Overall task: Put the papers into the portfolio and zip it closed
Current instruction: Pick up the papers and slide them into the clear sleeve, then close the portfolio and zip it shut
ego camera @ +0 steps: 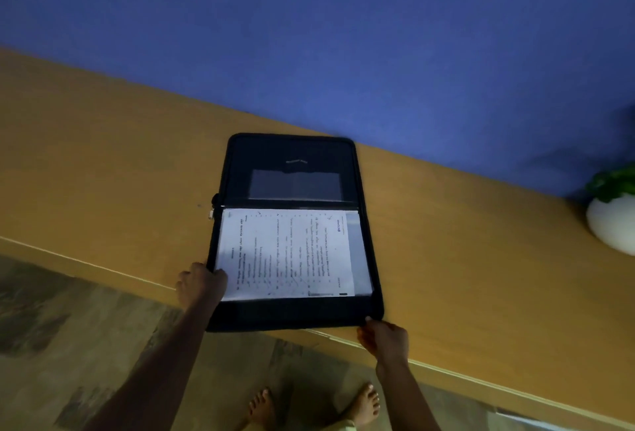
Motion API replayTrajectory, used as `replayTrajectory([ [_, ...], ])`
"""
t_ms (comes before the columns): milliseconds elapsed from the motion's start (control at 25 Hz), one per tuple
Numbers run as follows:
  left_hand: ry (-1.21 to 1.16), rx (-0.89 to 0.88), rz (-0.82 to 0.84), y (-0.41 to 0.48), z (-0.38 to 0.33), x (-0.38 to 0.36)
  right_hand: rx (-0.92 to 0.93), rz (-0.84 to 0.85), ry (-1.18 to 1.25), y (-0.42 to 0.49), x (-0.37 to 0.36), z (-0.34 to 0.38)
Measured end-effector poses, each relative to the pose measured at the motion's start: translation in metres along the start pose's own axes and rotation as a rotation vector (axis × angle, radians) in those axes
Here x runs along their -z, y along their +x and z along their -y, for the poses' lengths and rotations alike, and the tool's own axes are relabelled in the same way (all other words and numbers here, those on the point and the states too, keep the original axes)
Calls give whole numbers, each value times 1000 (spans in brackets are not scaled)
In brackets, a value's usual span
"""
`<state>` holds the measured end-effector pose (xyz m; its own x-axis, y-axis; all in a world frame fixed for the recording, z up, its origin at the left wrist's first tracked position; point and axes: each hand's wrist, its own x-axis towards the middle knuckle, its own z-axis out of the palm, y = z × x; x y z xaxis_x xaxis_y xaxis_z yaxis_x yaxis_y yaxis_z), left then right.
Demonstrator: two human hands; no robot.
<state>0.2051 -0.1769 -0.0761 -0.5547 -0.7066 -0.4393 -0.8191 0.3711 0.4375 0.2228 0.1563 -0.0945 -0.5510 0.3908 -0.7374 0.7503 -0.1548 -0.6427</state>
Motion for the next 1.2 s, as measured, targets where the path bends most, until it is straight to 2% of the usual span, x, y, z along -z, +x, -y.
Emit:
replayTrajectory([
  [200, -68, 28, 202, 3, 0, 9, 14, -32, 237, -7, -6, 12],
  [440, -200, 49, 435, -34, -6, -19, -13, 37, 59, -19, -31, 1],
  [600, -359, 103, 660, -72, -19, -46, 32, -34, -68, -28, -33, -17],
  [720, -505, 208, 813, -98, -33, -57, 67, -85, -183, -33, -26, -25],
  [840, -595, 271, 888, -101, -36, -52, 50, -111, -148, -32, -19, -29],
  [920, -634, 286, 811, -86, -33, -42, 41, -135, -121, -32, -16, -28],
  [1120, -670, 227, 329, -16, -27, -5, 91, -226, -42, -26, 1, -6],
  [1200, -707, 247, 184, 2, -25, 7, 104, -263, -38, -18, 12, 13],
])
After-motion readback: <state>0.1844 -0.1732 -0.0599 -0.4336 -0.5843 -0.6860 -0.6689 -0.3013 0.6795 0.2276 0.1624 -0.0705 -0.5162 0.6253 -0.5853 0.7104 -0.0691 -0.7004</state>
